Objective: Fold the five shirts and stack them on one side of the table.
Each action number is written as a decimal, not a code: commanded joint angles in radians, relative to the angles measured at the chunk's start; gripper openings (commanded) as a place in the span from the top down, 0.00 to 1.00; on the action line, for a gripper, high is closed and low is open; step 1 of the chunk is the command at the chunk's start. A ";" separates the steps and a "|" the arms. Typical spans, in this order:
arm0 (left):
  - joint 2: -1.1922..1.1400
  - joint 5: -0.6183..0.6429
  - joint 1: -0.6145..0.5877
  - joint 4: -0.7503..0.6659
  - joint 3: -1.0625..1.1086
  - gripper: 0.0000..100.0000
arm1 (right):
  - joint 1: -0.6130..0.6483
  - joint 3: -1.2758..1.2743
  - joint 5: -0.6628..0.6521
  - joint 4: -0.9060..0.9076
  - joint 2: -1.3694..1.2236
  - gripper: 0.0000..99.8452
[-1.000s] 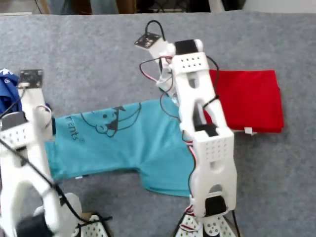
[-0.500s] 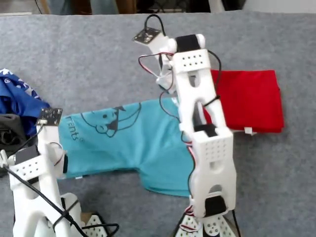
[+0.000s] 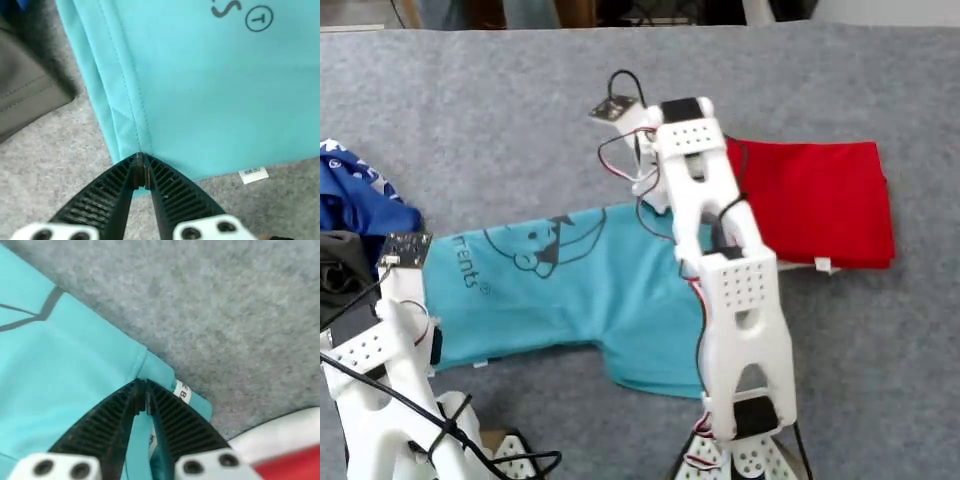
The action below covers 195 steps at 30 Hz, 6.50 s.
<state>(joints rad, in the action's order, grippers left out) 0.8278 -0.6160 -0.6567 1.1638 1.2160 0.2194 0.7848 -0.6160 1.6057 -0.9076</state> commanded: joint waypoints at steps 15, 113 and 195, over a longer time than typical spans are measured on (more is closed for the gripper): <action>0.020 -0.118 -0.038 0.152 -0.216 0.97 | -0.071 0.328 0.006 0.158 0.004 0.99; 0.011 0.298 -0.039 -0.465 0.142 0.97 | 0.569 -2.107 -0.370 -0.546 1.471 0.94; 0.011 0.293 -0.041 -0.463 0.143 0.97 | 0.256 -0.549 -0.519 0.120 0.648 0.99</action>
<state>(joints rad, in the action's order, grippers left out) 0.8309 -0.3276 -0.6935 0.7050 1.3571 0.4803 0.1849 -1.1454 1.6517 -0.3399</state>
